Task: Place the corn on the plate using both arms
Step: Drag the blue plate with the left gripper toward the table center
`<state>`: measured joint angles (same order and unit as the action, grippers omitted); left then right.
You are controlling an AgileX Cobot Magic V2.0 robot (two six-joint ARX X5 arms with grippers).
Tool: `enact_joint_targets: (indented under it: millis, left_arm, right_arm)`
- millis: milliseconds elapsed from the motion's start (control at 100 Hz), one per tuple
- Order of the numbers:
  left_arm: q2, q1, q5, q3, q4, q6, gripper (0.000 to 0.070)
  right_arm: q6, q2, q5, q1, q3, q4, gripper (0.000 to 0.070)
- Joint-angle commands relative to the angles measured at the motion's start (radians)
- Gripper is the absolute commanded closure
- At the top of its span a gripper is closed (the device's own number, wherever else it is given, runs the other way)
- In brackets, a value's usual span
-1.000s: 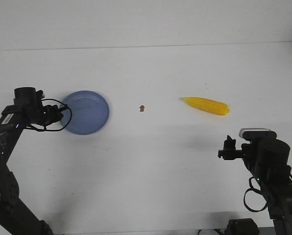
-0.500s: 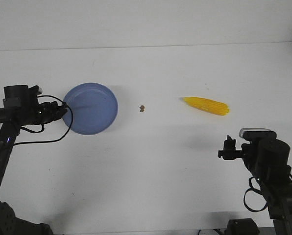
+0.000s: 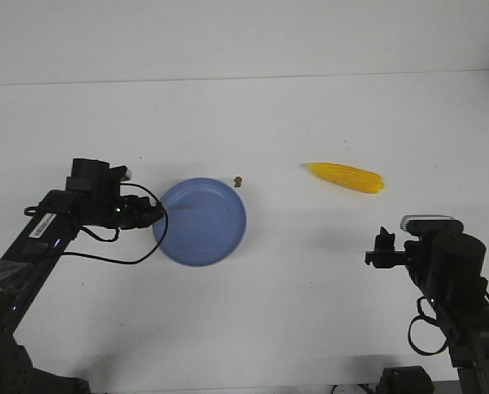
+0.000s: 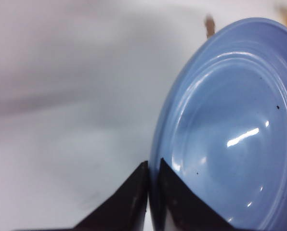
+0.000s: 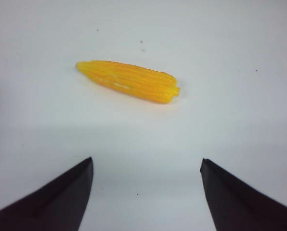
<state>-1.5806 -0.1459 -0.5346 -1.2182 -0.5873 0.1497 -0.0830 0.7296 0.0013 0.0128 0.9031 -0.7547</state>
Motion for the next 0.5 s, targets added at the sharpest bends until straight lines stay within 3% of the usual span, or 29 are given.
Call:
enact_joint_targets:
  millis: [0,230,490]
  left_arm:
    - [-0.008,-0.021,-0.017,0.006,0.024,-0.013,0.0696]
    - [-0.008,-0.126,-0.034,0.096,0.115,-0.006,0.0696]
    - [-0.01,-0.19,-0.033,0.124,0.129,-0.018,0.0696]
  right_arm:
    - [-0.007,0.005,-0.001,0.0,0.015,0.005,0.0227]
    - [-0.007,0.005,-0.001,0.0,0.015,0.006,0.0227]
    - [-0.007,0.005,-0.001,0.0,0.015,0.006,0.0227]
